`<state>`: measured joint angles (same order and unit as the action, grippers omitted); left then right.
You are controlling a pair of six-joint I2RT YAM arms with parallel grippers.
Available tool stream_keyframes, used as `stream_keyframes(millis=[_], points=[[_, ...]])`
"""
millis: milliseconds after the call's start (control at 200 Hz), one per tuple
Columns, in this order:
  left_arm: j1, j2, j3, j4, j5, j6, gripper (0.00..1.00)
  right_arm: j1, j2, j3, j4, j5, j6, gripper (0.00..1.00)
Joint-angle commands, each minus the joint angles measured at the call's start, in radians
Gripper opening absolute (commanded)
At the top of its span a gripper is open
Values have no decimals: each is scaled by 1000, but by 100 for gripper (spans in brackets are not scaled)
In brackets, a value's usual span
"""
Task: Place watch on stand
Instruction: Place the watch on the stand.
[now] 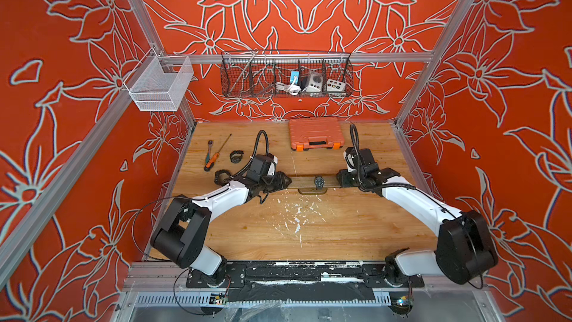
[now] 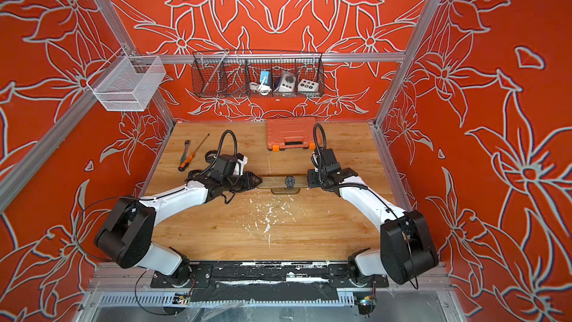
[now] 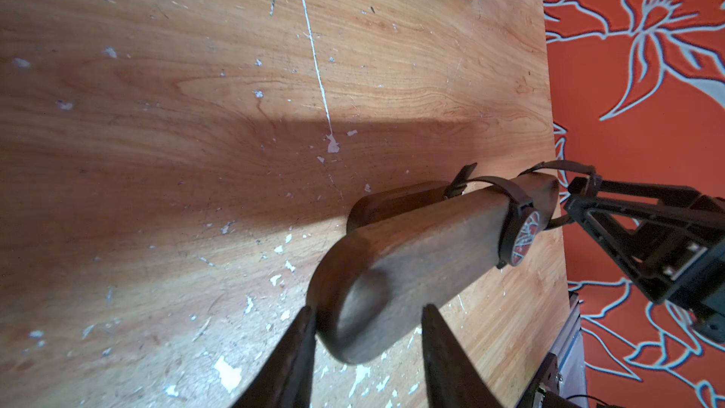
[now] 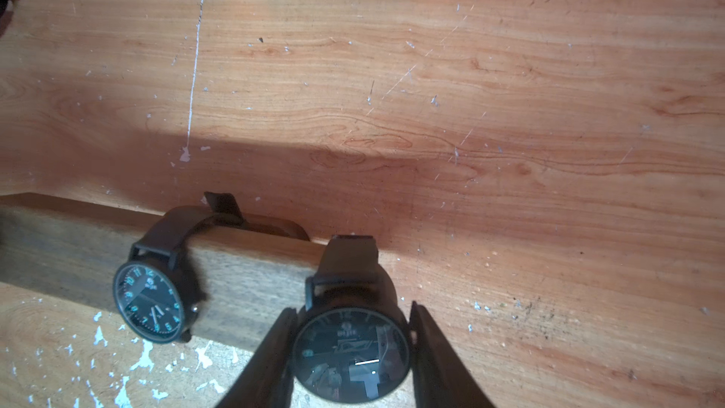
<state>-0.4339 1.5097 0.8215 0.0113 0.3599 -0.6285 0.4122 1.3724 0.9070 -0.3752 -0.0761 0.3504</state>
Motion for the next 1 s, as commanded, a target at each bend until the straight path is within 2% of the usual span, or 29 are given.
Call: stream_keyframes(millis=[0, 200, 590, 786, 921, 996], points=[[-10, 15, 26, -11, -1, 9, 42, 24, 2, 36, -19, -18, 8, 34], [-16, 12, 24, -9, -3, 8, 41, 109, 30, 61, -55, 25, 36, 34], [-29, -11, 13, -15, -17, 8, 41, 171, 73, 82, -64, 53, 96, 36], [-31, -21, 8, -20, -27, 10, 41, 171, 60, 80, -85, 79, 94, 44], [-31, -25, 8, -25, -33, 15, 40, 171, 36, 63, -88, 128, 105, 45], [-31, -25, 8, -26, -35, 15, 41, 171, 34, 64, -85, 117, 95, 51]])
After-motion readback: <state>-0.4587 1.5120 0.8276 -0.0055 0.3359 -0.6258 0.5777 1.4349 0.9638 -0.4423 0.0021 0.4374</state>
